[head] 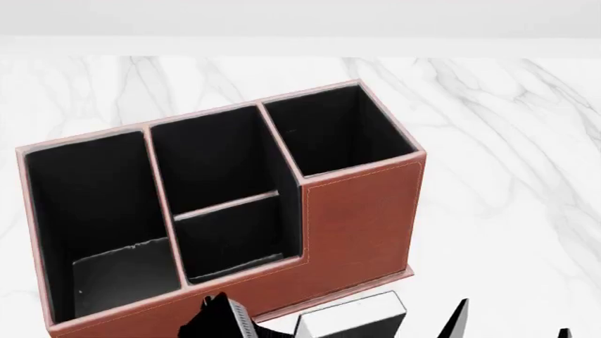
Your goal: Pick up the book and place it in the back compartment of the caddy.
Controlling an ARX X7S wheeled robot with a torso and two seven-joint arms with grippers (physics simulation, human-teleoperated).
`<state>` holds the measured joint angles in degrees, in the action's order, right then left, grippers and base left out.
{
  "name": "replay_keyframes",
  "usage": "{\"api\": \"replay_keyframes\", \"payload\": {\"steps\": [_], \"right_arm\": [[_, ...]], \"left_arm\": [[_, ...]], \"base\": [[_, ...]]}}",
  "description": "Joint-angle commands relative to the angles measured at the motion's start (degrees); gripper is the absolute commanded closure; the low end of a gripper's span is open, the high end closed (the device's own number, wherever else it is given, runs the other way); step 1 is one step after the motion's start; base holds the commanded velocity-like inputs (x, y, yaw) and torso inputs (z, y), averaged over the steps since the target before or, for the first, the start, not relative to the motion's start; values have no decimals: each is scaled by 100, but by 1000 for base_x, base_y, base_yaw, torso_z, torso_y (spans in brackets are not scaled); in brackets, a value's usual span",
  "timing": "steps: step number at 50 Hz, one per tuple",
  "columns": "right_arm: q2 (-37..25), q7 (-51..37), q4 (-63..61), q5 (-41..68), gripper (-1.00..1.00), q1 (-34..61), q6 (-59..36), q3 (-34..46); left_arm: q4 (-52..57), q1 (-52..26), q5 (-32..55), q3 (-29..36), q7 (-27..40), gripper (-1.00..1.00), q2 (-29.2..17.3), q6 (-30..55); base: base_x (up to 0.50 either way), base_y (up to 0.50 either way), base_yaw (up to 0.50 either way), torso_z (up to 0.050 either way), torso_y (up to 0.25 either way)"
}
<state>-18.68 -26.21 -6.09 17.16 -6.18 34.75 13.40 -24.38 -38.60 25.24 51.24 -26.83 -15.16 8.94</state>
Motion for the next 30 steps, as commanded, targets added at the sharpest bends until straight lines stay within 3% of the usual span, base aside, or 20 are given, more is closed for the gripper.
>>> {"api": "replay_keyframes", "payload": {"steps": [1,16,30], "right_arm": [[-2,-15,8,-11,-100,-1,15,5],[7,-14,42,-44,-100,22,-5,56],[11,-5,81,-56,-100,55,-35,106]], "left_arm": [[928,-52,349,-255,324,100,-402,345],[2020,44,614,-497,626,100,-959,622],[2572,183,1996,-1291,187,100,-1389,585]], "base": [[0,0,0,0,0],[0,0,0,0,1],[0,0,0,0,1]]}}
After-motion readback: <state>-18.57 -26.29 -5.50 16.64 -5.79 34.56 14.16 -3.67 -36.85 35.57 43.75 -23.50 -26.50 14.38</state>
